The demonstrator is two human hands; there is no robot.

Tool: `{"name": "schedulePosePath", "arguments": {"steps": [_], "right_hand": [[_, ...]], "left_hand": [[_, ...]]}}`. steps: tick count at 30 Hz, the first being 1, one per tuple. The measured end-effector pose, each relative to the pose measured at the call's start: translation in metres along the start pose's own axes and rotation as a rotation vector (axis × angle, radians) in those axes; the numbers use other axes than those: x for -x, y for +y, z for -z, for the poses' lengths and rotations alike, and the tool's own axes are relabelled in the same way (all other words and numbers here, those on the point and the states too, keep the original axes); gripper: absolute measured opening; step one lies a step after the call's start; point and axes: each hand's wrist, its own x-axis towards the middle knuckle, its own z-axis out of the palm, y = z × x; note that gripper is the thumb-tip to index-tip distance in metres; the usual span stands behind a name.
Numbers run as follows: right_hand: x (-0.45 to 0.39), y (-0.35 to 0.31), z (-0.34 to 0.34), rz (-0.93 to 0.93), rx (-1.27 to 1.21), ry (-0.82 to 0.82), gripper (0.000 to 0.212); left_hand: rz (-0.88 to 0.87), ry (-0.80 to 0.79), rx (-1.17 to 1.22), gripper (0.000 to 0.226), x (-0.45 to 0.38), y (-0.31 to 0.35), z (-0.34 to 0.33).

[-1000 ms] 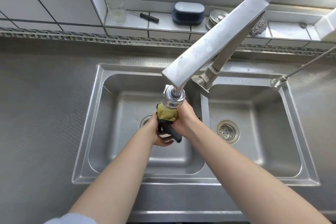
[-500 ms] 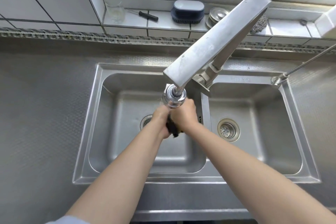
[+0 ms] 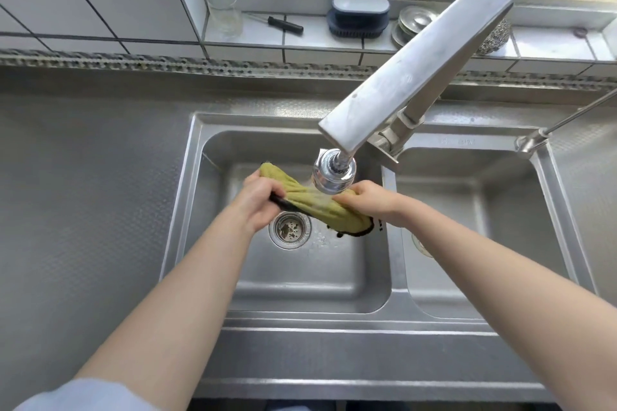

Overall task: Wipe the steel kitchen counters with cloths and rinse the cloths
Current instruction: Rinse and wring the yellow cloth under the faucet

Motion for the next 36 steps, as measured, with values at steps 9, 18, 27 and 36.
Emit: {"name": "schedulePosePath", "arguments": {"steps": [9, 18, 27, 36], "right_hand": [[0.003, -0.022, -0.032, 0.058, -0.803, 0.097, 0.032], [0.019, -0.031, -0.061, 0.101, -0.248, 0.611, 0.015], [-0.021, -0.016, -0.023, -0.174, -0.467, 0.497, 0.027], [-0.003, -0.011, -0.048, -0.254, -1.215, 0.094, 0.029]], "left_hand": [[0.031, 0.171, -0.376, 0.015, -0.009, -0.037, -0.005], [0.214, -0.035, -0.172, 0.018, 0.013, -0.058, -0.059], [0.129, 0.007, -0.161, 0.024, 0.003, -0.015, -0.015], [0.115, 0.06, 0.203, 0.032, -0.001, -0.016, 0.004]]}}
